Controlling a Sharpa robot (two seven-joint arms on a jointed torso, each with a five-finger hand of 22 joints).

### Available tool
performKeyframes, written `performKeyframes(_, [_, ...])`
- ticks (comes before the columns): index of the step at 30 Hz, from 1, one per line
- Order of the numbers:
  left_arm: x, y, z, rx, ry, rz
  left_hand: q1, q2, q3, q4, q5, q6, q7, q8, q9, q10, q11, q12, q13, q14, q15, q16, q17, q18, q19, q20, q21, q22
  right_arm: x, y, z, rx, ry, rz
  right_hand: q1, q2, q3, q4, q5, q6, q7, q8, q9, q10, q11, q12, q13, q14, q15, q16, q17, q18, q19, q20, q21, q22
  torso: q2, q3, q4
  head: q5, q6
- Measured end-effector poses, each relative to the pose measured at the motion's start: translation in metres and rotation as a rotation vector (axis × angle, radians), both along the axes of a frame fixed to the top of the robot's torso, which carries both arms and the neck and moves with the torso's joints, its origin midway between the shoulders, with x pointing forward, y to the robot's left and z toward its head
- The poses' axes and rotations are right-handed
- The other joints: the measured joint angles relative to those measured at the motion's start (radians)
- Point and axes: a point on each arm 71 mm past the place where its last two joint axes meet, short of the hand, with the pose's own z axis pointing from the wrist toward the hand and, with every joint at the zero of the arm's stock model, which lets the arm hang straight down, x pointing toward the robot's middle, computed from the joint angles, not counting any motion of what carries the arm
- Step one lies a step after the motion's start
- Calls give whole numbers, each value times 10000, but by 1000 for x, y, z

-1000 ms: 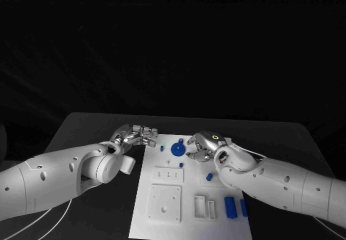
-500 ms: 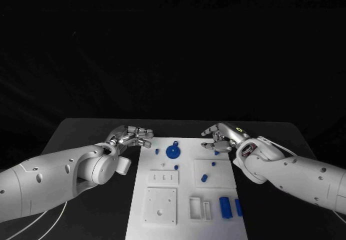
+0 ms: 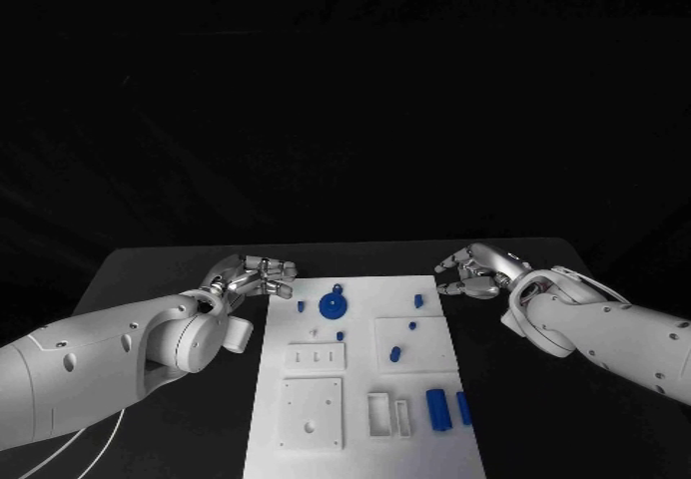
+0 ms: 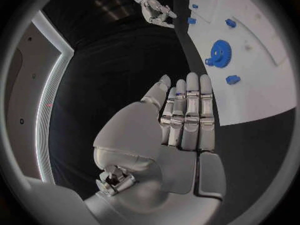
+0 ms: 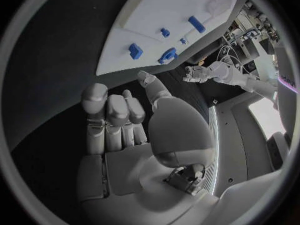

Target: Assemble the parts on the task board

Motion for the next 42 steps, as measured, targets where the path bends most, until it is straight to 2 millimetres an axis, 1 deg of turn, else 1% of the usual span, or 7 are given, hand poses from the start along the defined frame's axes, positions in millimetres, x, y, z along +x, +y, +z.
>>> performKeyframes(2, [0,0,0,2,6,3,0,0,0,0,0,0,0,0,0,0,0,0,0,0,0,0,0,0,0,0,0,20,1,-4,-2,-11,100,-13,0,0,-26,-25,0,0,0,0,0,-15,-16,-10,-9,0,0,0,-5,-1,0,0,0,0,-1,24,-12,-18,-6])
performKeyframes(10, [0,0,-2,-2,35,-16,0,0,0,0,0,0,0,0,-1,-182,109,0,0,0,0,0,0,0,0,0,0,58,6,1,-14,-91,415,92,80,79,-198,-137,-116,-385,92,0,1,-87,54,-69,-82,-36,34,-61,-49,0,0,0,-154,0,27,66,-12,-81,-36])
performKeyframes(18, [-1,-2,-3,-27,56,-88,0,0,0,0,0,0,0,0,-2,-145,72,0,0,0,0,0,1,0,-1,0,0,93,10,7,-28,-270,643,123,119,118,-262,-123,-234,-487,91,0,1,-87,55,-69,-86,-36,34,-61,-49,0,0,0,-213,0,92,127,11,-110,-85])
performKeyframes(24, [-2,-4,-3,-45,64,-140,0,0,0,0,0,0,0,0,-2,-108,35,0,0,0,0,0,1,0,-1,0,0,109,11,14,-31,-320,670,210,119,118,-262,-123,-297,-441,80,0,0,-86,55,-69,-86,-36,33,-61,-49,0,0,0,-213,-1,138,169,21,-139,-93])
performKeyframes(29, [-3,-5,-3,-59,70,-187,0,0,0,0,0,0,0,0,-3,-108,35,0,0,0,0,0,1,0,-1,0,1,108,11,19,-34,-364,734,308,119,118,-243,-143,-310,-232,56,0,1,-121,20,-69,-86,-36,34,-61,-28,0,0,-1,-213,-1,173,180,37,-167,-115])
performKeyframes(34, [-3,-5,-3,-64,74,-204,0,0,0,0,0,0,0,0,-4,-108,35,0,0,0,0,0,1,0,-1,0,1,108,11,22,-37,-396,799,373,26,211,-95,-290,-311,-128,57,-21,-21,-121,20,-69,-75,-35,33,-61,-6,0,0,-1,-213,-1,186,191,44,-167,-145])
performKeyframes(42, [-4,-4,-3,-60,71,-198,0,0,0,0,0,0,0,0,-4,-108,35,0,0,0,0,0,2,0,-1,0,1,136,11,27,-39,-370,801,486,-84,321,22,-343,-480,-27,9,-53,-16,-120,19,-42,-56,-35,33,-61,17,0,0,-1,-207,0,186,188,37,-150,-196])
